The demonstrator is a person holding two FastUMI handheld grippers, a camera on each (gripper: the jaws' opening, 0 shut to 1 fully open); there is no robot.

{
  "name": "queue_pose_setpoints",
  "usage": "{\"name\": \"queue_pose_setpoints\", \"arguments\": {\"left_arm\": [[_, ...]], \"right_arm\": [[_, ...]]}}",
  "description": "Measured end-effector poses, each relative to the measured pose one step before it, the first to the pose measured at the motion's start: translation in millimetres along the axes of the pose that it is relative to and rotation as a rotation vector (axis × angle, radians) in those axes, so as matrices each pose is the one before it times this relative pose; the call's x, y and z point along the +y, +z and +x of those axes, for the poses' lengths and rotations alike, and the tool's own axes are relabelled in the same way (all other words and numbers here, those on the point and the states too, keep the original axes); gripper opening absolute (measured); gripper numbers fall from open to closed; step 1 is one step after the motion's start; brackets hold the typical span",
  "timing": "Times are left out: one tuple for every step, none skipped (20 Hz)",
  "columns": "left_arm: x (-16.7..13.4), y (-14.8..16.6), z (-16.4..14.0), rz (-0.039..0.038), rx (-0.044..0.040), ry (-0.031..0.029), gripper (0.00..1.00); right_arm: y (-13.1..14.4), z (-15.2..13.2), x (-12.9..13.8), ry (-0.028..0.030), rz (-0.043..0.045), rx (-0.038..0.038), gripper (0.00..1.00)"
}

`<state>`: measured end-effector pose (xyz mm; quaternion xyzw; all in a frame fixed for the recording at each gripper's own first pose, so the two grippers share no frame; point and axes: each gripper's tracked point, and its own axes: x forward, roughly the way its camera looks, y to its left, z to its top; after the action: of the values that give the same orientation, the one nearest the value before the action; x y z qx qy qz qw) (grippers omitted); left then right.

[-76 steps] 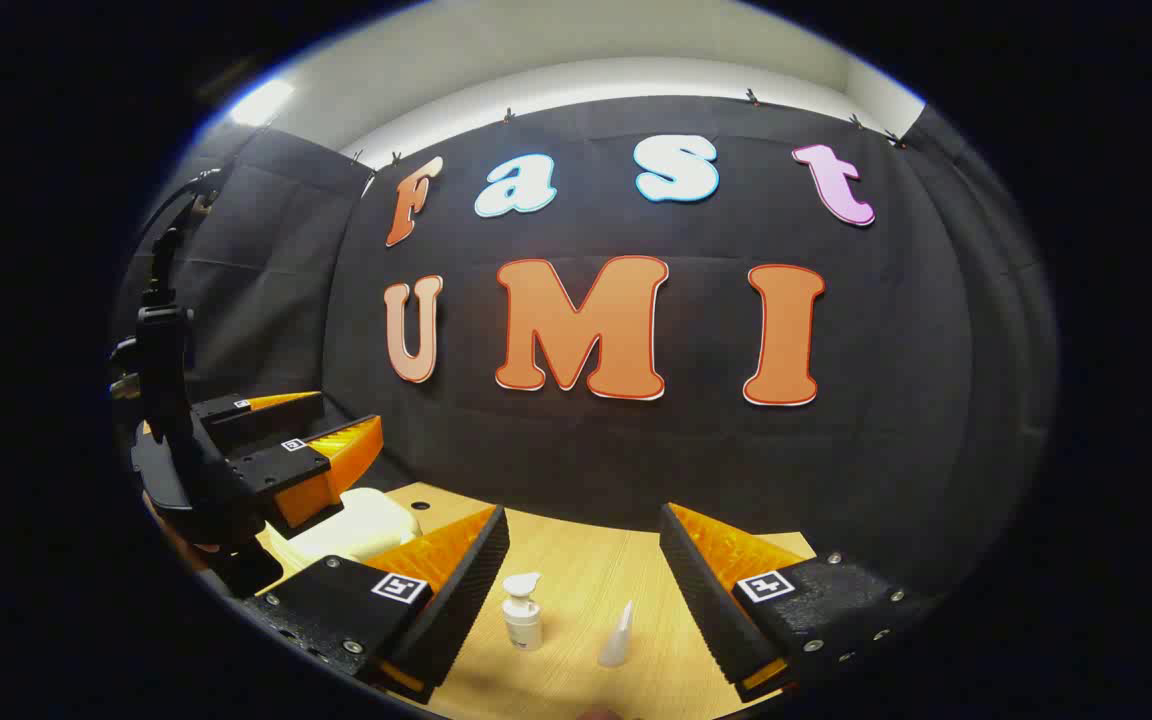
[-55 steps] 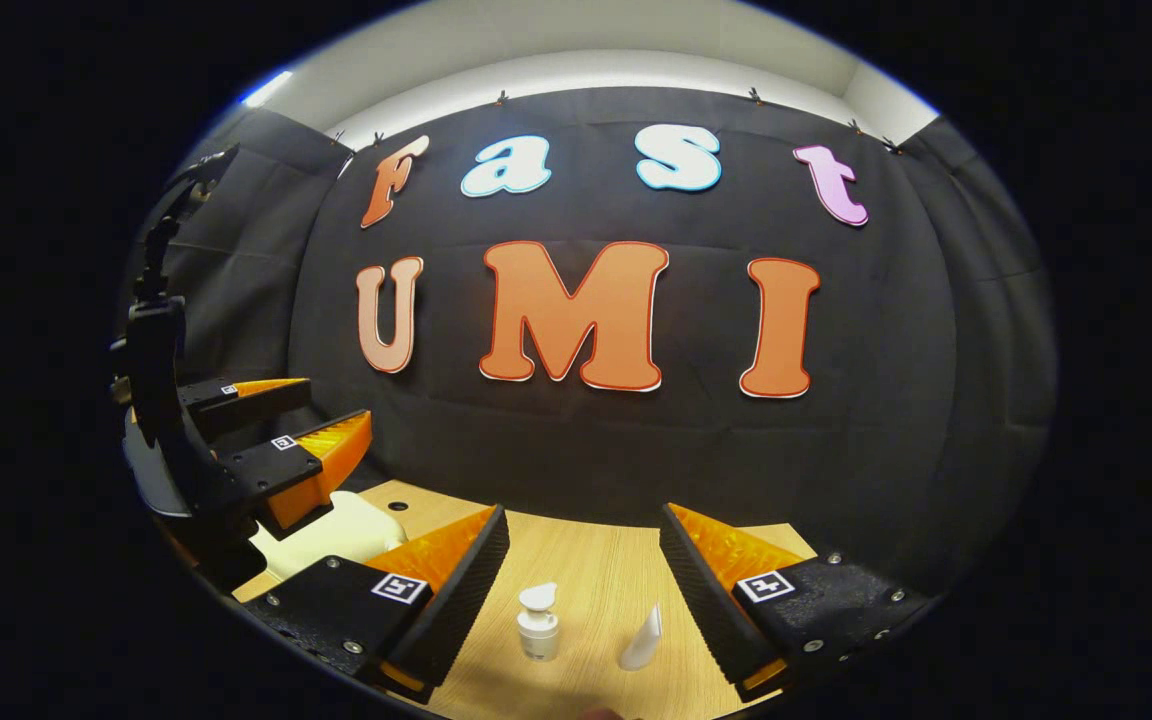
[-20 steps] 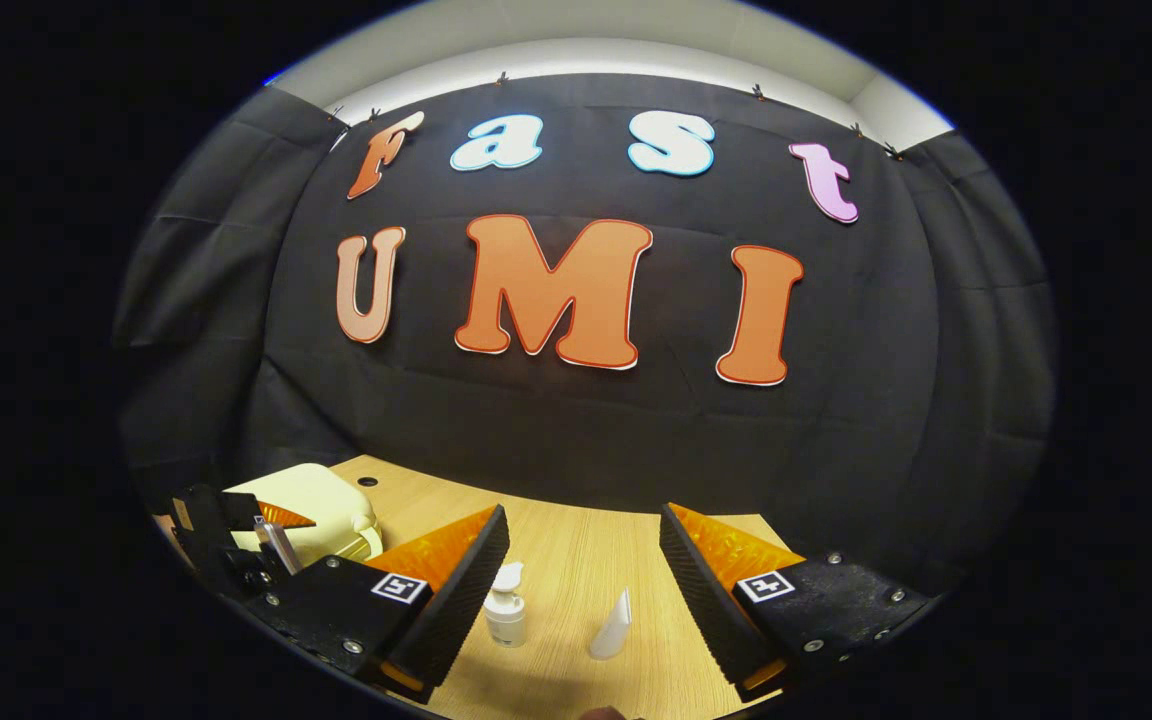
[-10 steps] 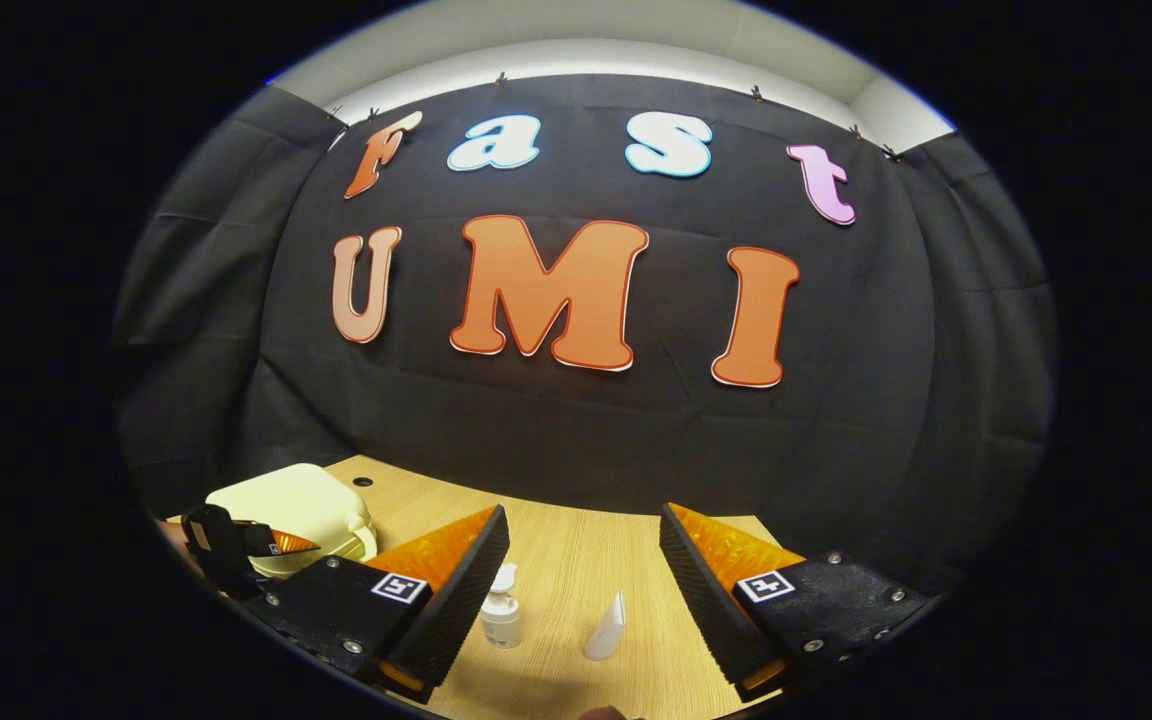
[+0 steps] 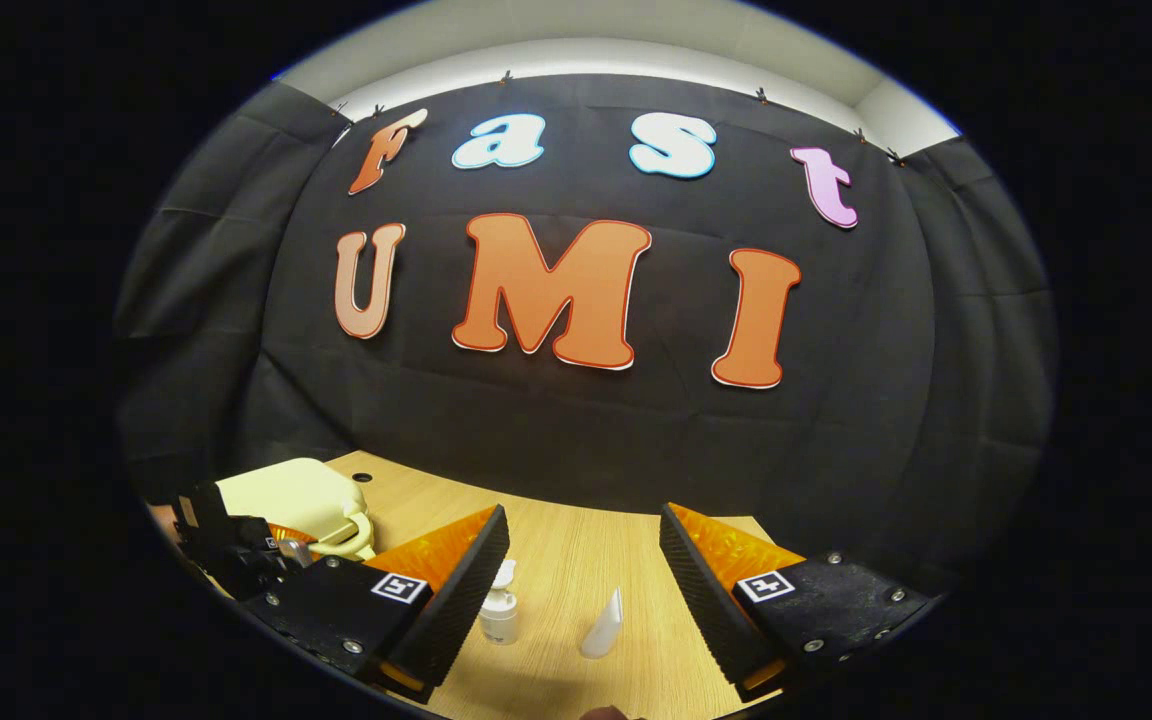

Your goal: First open the suitcase, pack the skin care products into it, and then close the suitcase.

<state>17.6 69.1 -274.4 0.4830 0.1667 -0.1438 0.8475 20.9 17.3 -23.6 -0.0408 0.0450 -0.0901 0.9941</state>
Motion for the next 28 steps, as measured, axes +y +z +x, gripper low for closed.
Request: {"name": "queue_pose_setpoints", "arguments": {"left_arm": [[11.81,2.93,12.34,-0.03726,0.00205,0.00632,0.06],[11.53,2.2,-0.14,-0.06757,0.00546,0.00156,0.06],[7.95,2.73,4.25,-0.06178,0.01007,-0.00599,0.06],[13.34,1.66,-0.11,-0.05166,-0.00288,0.01001,0.06],[13.22,0.87,-2.17,-0.04973,0.00384,0.01031,0.06],[12.74,4.22,0.34,-0.05525,0.00075,0.0105,0.06],[9.7,-0.91,-3.09,-0.06205,0.00905,0.0067,0.06],[10.56,2.08,-0.74,-0.06302,0.00391,-0.00402,0.06],[8.32,0.63,0.0,-0.05648,0.00428,-0.01943,0.06],[6.82,-0.19,0.74,-0.04262,0.00647,-0.01519,0.06],[7.98,3.31,-1.7,-0.02693,-0.00382,-0.00183,0.06],[9.28,4.09,-2.59,-0.02188,-0.0085,0.0026,0.06],[6.01,0.13,-2.53,-0.02465,-0.00805,0.005,0.06],[5.04,0.06,-0.35,-0.03393,0.00489,-0.00815,0.06],[11.37,2.87,-0.12,-0.04372,-0.01355,0.00292,0.06],[8.98,2.17,1.17,-0.04804,0.00163,-0.00369,0.06],[12.6,3.28,-0.18,-0.04508,-0.0104,0.00764,0.06],[13.87,4.31,-0.09,-0.04087,-0.00001,0.00849,0.06],[12.45,0.47,-4.82,-0.04329,-0.01031,0.01482,0.06],[12.53,2.76,-0.04,-0.04861,-0.00314,0.00558,0.06],[14.15,1.79,0.71,-0.0523,-0.00282,0.00956,0.06],[14.45,4.37,0.37,-0.04495,-0.003,0.00551,0.06],[16.31,4.24,1.99,-0.03228,-0.00448,0.01725,0.06],[18.4,5.08,2.33,-0.02352,-0.00691,0.02378,0.06],[17.61,4.55,3.06,-0.02819,-0.0013,0.02253,0.06],[18.29,4.3,1.98,-0.03741,0.00032,0.01912,0.06],[17.3,3.29,3.22,-0.03566,0.0045,0.01149,0.06],[18.45,1.41,0.96,-0.01911,-0.0019,0.02597,0.06]], "right_arm": [[-0.02,0.61,1.62,0.00208,0.00072,0.00135,0.97],[0.43,0.29,0.65,0.00022,0.00058,-0.00053,0.97],[-0.5,1.37,2.56,0.00568,0.00212,0.00136,0.96],[-0.53,0.99,0.81,-0.00143,-0.00254,0.00344,0.97],[0.45,0.26,0.85,0.00399,0.00008,-0.00195,0.97],[1.31,1.38,1.67,-0.00215,-0.00271,-0.00064,0.97],[-0.3,0.65,1.41,0.00355,-0.00182,0.00031,0.97],[0.32,1.35,3.34,0.0047,-0.00099,0.00229,0.97],[-0.08,-0.06,1.08,0.00223,-0.00189,-0.0013,0.96],[1.57,1.28,3.11,0.00421,-0.00066,-0.00061,0.97],[-0.22,0.61,1.39,-0.00109,-0.00241,0.00072,0.97],[1.26,0.77,2.86,0.00491,-0.00106,-0.00116,0.97],[0.31,0.88,2.16,-0.00013,-0.00389,0.0004,0.97],[0.62,0.36,2.62,0.00555,-0.00365,-0.00155,0.97],[0.55,0.63,3.14,0.00082,-0.00463,0.00133,0.97],[0.31,1.12,1.95,0.00153,-0.0038,0.00127,0.97],[0.15,-0.2,2.62,0.0046,-0.00066,0.00104,0.97],[0.76,0.56,1.36,-0.00238,-0.00163,-0.00019,0.97],[0.72,1.18,2.87,0.00416,0.00082,0.00149,0.97],[0.75,0.84,2.01,-0.00146,-0.00159,0.00063,0.97],[2.23,1.0,2.33,0.00099,-0.0036,-0.00212,0.97],[1.88,0.74,2.13,-0.00022,-0.00419,-0.00159,0.97],[1.27,1.22,1.33,-0.00509,-0.00439,-0.00368,0.97],[1.55,0.83,1.53,-0.00008,0.00061,-0.00158,0.97],[-0.33,1.37,1.67,-0.00516,0.00134,0.00175,0.97],[0.27,0.74,2.27,0.00125,0.00544,0.00254,0.97],[0.13,-0.33,0.77,-0.00565,-0.00093,0.00261,0.97],[1.42,1.35,0.81,-0.00742,-0.00832,-0.00109,0.97]]}}
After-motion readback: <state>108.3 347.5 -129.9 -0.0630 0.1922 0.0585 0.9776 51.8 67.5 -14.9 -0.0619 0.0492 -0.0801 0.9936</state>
